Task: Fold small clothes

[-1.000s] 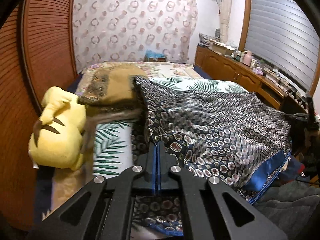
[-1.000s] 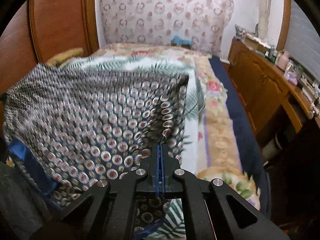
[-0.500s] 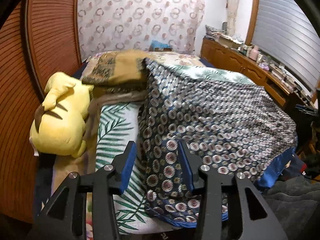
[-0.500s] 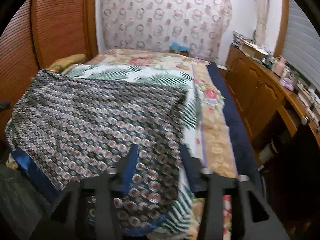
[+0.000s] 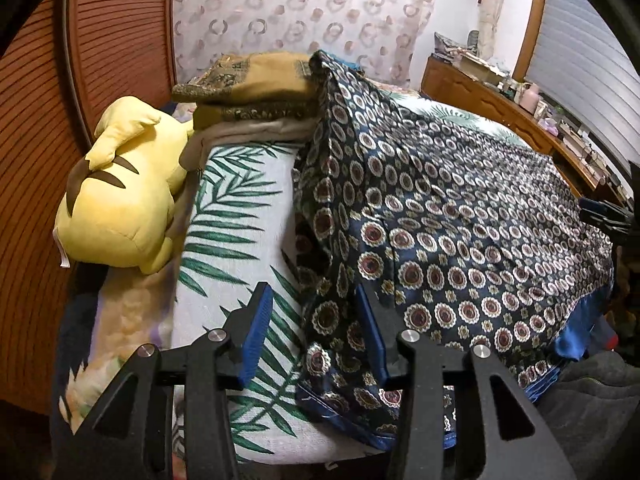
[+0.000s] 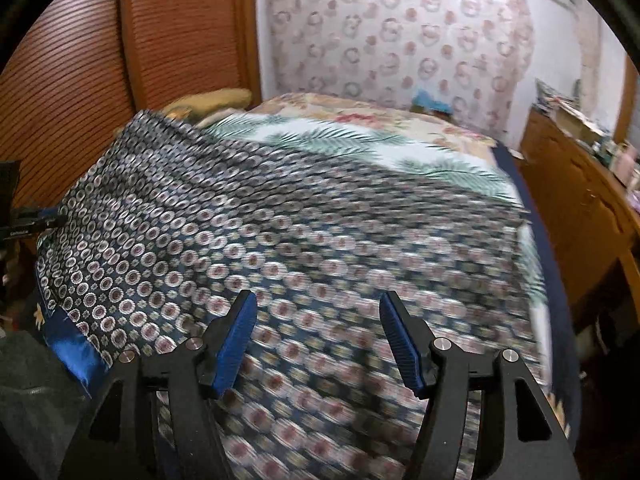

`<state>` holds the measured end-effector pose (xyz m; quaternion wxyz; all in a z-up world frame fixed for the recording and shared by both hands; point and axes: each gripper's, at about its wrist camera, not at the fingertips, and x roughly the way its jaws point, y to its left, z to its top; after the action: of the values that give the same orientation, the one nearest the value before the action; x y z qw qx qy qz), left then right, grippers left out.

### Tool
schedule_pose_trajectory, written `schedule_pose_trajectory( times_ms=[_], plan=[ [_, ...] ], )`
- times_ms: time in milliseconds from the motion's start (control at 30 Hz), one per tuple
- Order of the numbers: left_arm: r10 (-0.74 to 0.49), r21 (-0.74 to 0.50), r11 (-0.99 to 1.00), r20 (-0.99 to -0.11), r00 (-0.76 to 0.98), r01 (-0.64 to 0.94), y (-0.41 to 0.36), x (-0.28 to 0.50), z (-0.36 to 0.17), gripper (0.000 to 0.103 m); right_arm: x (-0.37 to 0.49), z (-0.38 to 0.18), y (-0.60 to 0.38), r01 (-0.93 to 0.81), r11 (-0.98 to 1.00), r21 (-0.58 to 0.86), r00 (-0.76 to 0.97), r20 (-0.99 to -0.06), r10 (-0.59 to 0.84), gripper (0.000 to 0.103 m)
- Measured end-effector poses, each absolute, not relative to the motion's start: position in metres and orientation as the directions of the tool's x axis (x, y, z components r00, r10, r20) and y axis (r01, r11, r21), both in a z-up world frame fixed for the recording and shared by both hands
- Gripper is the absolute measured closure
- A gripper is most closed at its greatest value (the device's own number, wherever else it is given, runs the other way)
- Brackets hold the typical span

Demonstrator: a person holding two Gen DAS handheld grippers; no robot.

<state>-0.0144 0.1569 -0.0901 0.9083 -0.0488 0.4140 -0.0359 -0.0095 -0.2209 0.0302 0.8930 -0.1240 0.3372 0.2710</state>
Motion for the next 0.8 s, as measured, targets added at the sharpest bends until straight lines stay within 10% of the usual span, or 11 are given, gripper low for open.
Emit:
schedule_pose_trajectory(
  times_ms=[533, 800],
  plan=[
    [-0.083, -0.077, 0.996, -0.747, 0.660, 0.038, 0.149, -0.018, -0.092, 0.059, 0.020, -0.025, -0.167, -0.616, 0.786, -0.056, 0.581, -0.705, 0.406, 0.035],
    [-0.136, -0.119, 0.990, -0.741, 0.658, 0.071, 0.149, -0.017, -0.092, 0.082, 0.013, -0.028, -0.172, -0.612, 0.789, -0.057, 0.596, -0.689, 0.413, 0.030]
  ],
)
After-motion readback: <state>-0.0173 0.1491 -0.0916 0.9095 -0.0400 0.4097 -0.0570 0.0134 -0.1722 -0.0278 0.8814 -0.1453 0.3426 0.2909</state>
